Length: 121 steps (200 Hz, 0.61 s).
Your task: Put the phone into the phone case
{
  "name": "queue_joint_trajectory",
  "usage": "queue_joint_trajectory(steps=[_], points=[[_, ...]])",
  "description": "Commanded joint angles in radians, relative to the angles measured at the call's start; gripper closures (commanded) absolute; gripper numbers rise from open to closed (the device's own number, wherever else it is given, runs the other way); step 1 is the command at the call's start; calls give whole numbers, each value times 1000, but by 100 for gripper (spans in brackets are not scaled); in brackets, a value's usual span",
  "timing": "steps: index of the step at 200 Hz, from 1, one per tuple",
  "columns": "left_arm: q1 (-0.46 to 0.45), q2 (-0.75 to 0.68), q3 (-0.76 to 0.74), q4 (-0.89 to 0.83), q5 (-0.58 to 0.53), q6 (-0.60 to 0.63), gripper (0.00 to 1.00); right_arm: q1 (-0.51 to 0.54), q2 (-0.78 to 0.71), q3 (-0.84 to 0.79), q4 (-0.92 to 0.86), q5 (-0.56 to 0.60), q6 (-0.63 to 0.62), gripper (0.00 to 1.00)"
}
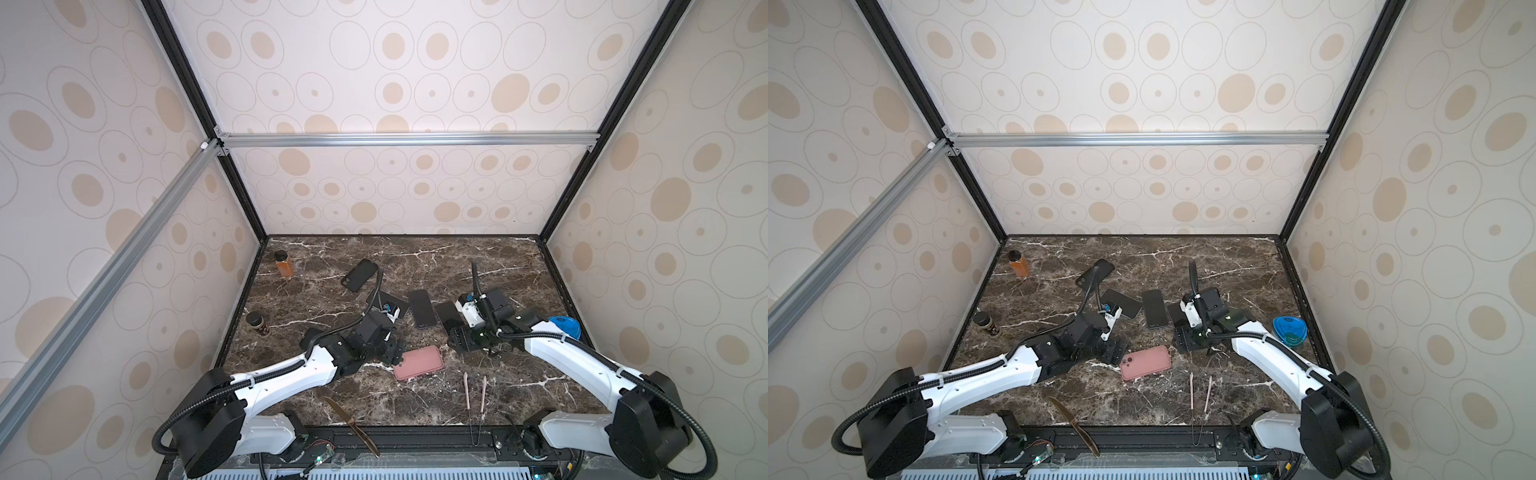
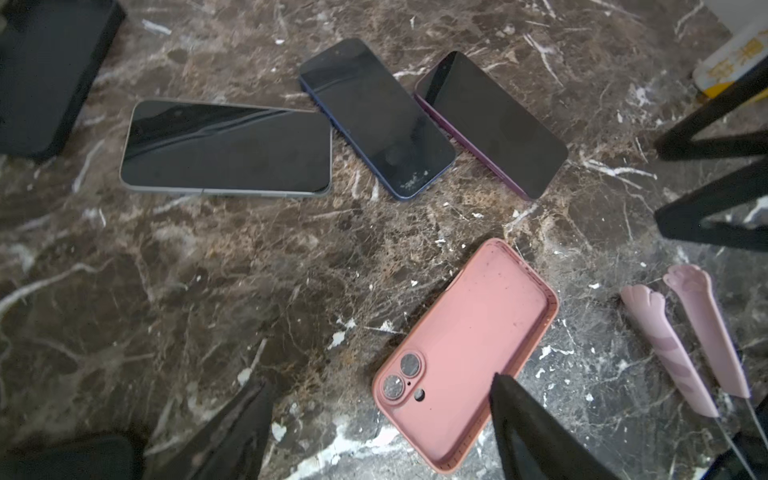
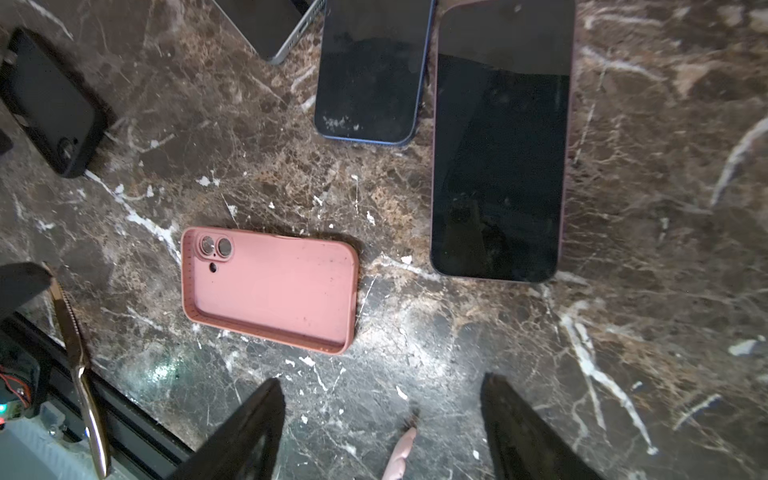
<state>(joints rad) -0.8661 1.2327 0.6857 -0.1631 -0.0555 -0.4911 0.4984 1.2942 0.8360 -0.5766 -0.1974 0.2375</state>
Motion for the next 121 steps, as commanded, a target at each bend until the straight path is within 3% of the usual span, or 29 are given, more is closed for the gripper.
queue_joint_trajectory(steps=[1,59,121], points=[[-5,-82,-56,9,-4,-201,18,27,25,4,50,14,36,25],[-5,-243,-283,149,126,-364,28,48,69,-36,114,-60,95,33],[-5,-198,-356,285,217,-400,39,52,104,-101,182,-101,164,40]])
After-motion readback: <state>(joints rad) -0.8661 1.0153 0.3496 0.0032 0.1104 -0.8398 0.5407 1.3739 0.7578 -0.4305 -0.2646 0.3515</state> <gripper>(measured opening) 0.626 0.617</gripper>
